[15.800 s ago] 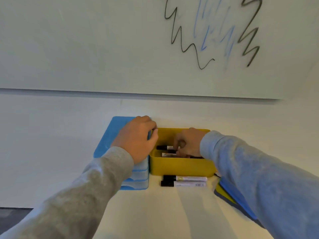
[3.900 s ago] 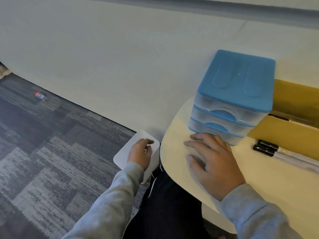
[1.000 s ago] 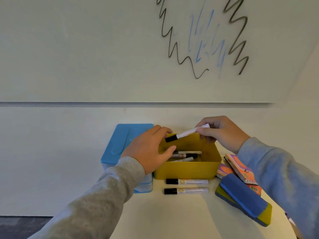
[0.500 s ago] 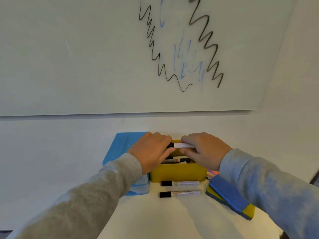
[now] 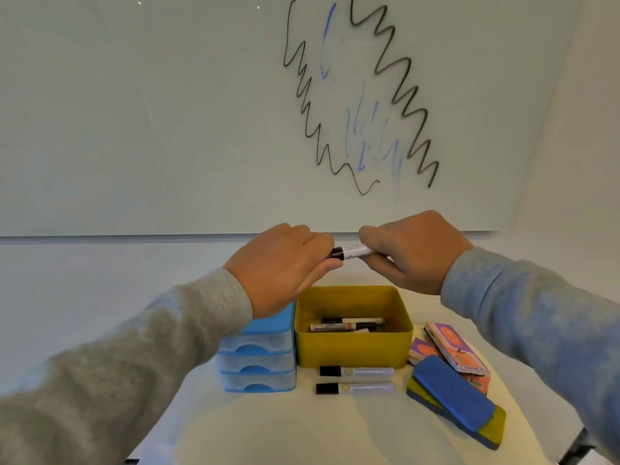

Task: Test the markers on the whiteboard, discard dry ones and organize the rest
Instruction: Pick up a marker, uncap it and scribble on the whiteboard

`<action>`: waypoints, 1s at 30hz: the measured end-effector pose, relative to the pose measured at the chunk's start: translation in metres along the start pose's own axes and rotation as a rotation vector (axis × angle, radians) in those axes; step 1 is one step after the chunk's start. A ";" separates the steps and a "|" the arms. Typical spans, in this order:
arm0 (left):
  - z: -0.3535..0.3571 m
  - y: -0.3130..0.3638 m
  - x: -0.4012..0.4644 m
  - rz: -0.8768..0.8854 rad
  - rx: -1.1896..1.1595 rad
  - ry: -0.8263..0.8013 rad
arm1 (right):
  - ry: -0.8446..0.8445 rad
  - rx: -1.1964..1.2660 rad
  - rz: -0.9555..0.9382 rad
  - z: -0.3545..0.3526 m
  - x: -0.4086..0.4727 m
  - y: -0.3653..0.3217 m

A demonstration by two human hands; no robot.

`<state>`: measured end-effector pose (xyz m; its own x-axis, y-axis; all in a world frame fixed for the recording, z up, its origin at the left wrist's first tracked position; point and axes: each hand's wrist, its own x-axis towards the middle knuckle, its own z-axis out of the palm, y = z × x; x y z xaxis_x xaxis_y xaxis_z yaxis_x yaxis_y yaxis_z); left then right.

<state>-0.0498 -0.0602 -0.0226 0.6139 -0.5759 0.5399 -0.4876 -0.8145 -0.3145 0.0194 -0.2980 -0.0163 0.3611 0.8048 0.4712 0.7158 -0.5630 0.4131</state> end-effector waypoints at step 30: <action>0.010 -0.077 -0.024 -0.467 -0.257 0.001 | 0.167 0.793 0.507 0.000 0.046 0.007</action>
<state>-0.0210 0.0161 -0.0193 0.8014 -0.1555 0.5775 -0.2988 -0.9405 0.1615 0.0411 -0.2651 0.0079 0.6937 0.4281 0.5792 0.7161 -0.4964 -0.4906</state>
